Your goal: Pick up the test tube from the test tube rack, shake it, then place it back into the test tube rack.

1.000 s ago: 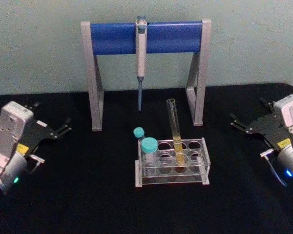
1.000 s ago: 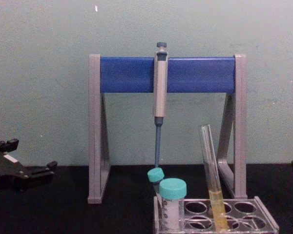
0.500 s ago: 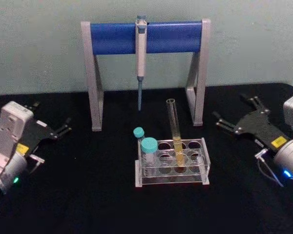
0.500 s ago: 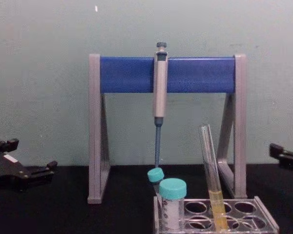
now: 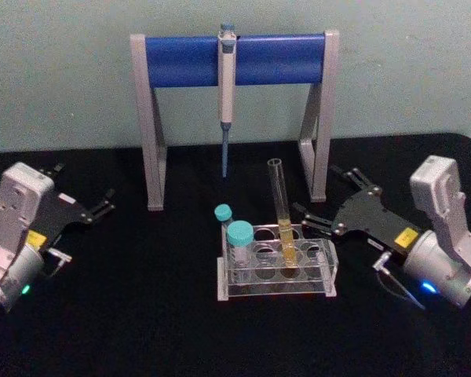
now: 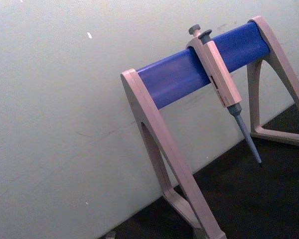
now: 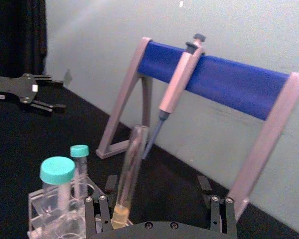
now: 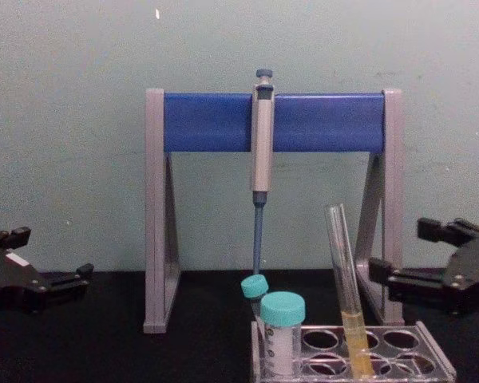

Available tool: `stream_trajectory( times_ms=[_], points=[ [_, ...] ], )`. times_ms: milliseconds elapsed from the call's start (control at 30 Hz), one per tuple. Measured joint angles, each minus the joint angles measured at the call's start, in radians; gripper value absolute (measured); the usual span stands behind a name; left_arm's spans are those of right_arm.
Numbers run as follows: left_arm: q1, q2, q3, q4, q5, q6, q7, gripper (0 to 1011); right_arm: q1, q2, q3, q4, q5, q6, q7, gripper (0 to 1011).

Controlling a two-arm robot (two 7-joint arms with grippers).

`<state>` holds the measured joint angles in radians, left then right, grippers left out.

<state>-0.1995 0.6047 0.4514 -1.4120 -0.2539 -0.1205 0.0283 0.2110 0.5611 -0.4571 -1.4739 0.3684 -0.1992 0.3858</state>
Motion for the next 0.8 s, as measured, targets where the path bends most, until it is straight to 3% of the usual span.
stream_trajectory(
  times_ms=[500, 800],
  points=[
    [0.0, 0.0, 0.0, 0.0, 0.0, 0.0, 0.0, 1001, 0.065, -0.072, -0.011, 0.034, 0.014, 0.139, 0.058, 1000],
    [0.0, 0.0, 0.0, 0.0, 0.0, 0.0, 0.0, 1001, 0.1, -0.105, 0.002, 0.05, 0.036, 0.235, 0.087, 1000]
  ],
)
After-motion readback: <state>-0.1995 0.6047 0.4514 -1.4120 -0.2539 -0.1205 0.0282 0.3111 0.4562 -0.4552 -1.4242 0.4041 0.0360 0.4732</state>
